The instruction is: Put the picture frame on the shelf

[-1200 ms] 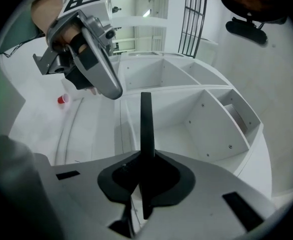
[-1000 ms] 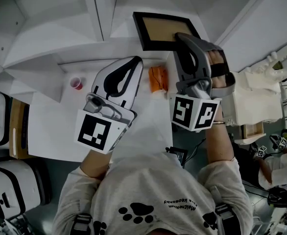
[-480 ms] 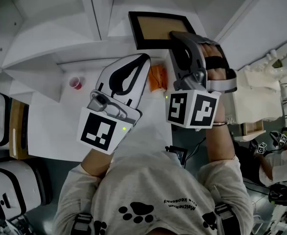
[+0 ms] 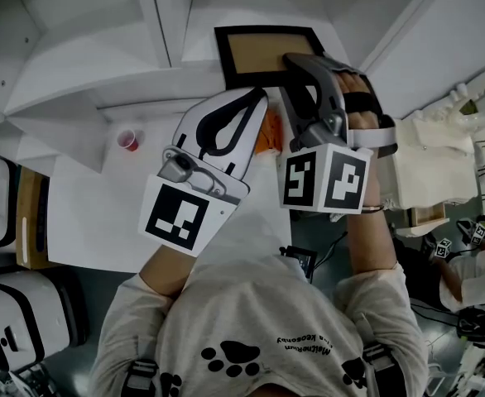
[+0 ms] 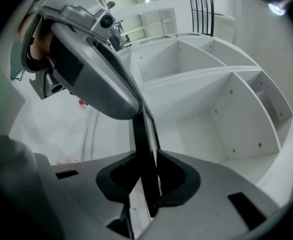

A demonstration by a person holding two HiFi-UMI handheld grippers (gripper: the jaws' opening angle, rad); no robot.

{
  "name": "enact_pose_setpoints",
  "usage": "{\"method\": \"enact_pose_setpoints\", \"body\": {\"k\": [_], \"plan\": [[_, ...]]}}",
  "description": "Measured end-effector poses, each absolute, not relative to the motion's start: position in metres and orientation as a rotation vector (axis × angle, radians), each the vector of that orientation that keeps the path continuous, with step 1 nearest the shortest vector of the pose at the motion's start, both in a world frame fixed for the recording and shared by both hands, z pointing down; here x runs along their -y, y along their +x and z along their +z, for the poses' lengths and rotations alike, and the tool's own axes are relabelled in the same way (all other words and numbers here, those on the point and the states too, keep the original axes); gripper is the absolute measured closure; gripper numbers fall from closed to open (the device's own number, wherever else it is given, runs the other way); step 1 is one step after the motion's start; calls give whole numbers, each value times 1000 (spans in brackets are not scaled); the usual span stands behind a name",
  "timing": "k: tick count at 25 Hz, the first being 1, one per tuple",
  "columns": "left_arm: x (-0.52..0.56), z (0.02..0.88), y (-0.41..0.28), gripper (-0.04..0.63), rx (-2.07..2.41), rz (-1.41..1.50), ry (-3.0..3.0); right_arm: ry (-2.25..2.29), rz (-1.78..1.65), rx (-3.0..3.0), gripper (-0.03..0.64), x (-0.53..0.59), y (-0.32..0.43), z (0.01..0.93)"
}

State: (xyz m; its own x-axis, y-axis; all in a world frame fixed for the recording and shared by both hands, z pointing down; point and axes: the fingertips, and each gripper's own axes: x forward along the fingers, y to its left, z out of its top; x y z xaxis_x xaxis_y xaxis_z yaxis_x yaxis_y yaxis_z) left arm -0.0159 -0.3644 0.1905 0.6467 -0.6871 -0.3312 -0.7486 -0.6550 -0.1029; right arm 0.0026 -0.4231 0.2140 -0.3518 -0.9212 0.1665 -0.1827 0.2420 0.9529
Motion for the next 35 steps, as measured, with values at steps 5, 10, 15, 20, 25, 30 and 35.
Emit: {"method": "enact_pose_setpoints", "body": {"k": [5, 10, 15, 20, 25, 30, 35], "plan": [[379, 190, 5, 572, -1149, 364, -2650, 1038, -1165, 1746, 524, 433, 12, 213], [381, 192, 4, 572, -1152, 352, -2651, 1029, -1163, 1757, 478, 427, 7, 215], [390, 188, 1, 572, -1141, 347, -2640, 1049, -1157, 1752, 462, 429, 5, 215], [393, 186, 6, 572, -1115, 342, -2633, 1079, -1144, 1738, 462, 428, 13, 215], [398, 185, 12, 572, -1102, 332, -2625, 1098, -1139, 1730, 462, 426, 19, 215], [403, 185, 19, 572, -1072, 303, -2619, 1118, -1128, 1721, 462, 425, 23, 215], [413, 188, 22, 572, -1077, 284, -2630, 1134, -1126, 1718, 462, 423, 29, 213]]}}
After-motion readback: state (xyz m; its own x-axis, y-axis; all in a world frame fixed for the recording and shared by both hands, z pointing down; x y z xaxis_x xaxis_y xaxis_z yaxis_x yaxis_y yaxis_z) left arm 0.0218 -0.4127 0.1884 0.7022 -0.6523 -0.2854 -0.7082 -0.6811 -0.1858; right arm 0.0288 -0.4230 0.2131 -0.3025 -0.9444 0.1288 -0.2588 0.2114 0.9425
